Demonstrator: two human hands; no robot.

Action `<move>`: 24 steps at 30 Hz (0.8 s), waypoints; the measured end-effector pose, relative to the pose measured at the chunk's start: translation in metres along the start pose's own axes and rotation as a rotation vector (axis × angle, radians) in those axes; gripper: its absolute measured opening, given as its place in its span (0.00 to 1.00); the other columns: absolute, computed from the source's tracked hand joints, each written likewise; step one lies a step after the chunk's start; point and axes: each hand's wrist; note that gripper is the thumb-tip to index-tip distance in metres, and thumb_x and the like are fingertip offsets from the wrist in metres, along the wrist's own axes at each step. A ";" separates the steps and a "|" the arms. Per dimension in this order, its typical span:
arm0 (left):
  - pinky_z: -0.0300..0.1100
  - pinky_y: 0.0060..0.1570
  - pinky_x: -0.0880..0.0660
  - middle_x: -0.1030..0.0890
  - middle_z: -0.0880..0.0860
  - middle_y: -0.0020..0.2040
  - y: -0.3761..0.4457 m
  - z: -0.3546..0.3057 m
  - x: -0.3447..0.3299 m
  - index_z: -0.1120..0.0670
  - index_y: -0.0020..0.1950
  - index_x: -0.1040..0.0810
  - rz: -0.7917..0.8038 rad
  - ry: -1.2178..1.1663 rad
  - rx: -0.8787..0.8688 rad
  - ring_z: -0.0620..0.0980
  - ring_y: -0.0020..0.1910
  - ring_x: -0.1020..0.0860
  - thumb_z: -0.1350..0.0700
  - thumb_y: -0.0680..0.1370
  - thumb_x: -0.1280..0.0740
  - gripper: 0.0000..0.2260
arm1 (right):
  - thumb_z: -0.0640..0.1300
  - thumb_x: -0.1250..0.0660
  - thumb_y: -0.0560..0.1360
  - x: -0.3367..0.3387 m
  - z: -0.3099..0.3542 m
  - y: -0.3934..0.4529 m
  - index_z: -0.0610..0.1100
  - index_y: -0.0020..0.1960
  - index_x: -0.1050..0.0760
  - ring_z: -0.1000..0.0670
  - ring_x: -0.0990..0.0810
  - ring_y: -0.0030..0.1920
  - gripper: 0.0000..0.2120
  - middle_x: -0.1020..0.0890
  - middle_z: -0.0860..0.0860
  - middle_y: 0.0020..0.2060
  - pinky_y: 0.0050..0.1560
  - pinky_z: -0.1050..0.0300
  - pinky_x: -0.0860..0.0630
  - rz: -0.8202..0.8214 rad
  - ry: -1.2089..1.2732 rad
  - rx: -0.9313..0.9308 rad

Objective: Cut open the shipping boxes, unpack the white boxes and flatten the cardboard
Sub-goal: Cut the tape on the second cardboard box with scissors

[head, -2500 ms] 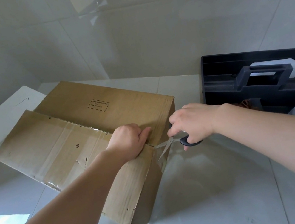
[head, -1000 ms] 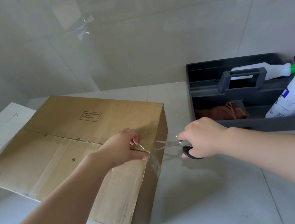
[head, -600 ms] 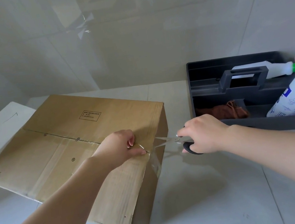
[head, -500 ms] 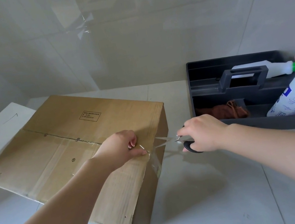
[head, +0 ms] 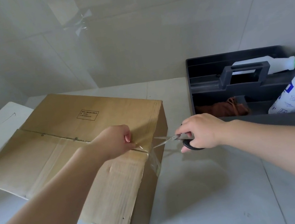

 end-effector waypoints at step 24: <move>0.40 0.29 0.31 0.25 0.50 0.34 -0.029 -0.018 0.017 0.51 0.40 0.32 -0.186 0.047 0.115 0.49 0.32 0.26 0.53 0.76 0.37 0.07 | 0.58 0.35 0.71 0.008 0.010 0.001 0.57 0.55 0.23 0.50 0.27 0.40 0.14 0.23 0.56 0.36 0.37 0.59 0.34 0.042 -0.077 -0.008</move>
Point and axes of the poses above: each hand's wrist, its own y-axis towards the middle knuckle, its own x-axis out of the back of the hand, z = x × y
